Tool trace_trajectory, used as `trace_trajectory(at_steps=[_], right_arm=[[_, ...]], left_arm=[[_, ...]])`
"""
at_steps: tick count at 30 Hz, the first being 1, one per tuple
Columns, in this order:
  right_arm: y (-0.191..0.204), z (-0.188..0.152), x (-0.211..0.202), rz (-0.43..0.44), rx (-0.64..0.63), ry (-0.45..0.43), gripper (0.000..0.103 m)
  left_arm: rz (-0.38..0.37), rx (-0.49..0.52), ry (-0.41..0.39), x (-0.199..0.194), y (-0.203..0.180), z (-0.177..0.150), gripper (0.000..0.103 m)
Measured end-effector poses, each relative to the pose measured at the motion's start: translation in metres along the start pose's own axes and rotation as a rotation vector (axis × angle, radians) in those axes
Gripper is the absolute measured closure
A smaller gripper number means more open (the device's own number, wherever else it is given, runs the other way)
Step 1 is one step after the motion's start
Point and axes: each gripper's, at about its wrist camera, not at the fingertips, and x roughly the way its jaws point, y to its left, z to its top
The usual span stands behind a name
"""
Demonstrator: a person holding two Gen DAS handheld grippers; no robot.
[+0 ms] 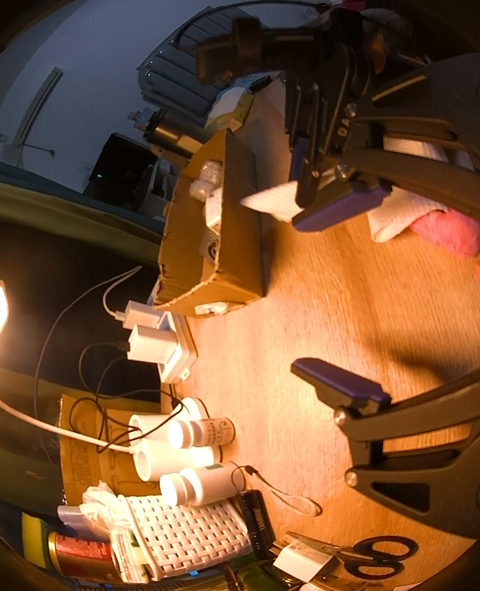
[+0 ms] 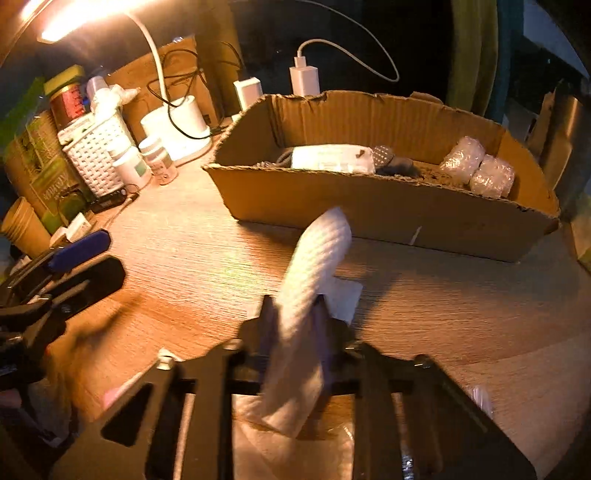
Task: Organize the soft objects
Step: 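Grasp the white paper towel with the right tool, then lift the paper towel with the right tool while the left tool reaches toward the cotton swab pack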
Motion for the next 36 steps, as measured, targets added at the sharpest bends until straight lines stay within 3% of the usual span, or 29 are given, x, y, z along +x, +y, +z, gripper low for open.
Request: trace_trajectory(at_steps=[3, 11, 23, 30, 36], right_arm=[[0.001, 0.001, -0.016, 0.007, -0.003, -0.046, 0.094], [-0.022, 0.000, -0.066, -0.029, 0.034, -0.157, 0.094], [-0.076, -0.031, -0.115, -0.093, 0.126, -0.251, 0.094], [-0.104, -0.050, -0.134, -0.109, 0.175, -0.282, 0.094], [-0.122, -0.066, -0.137, -0.105, 0.210, -0.284, 0.094]], left_arm=[[0.000, 0.009, 0.003, 0.001, -0.002, -0.001, 0.031], [-0.019, 0.069, 0.003, -0.004, -0.025, -0.004, 0.031], [-0.108, 0.283, 0.119, 0.005, -0.110, -0.036, 0.031], [-0.057, 0.362, 0.229, 0.030, -0.134, -0.059, 0.031], [-0.001, 0.409, 0.244, 0.037, -0.143, -0.067, 0.026]])
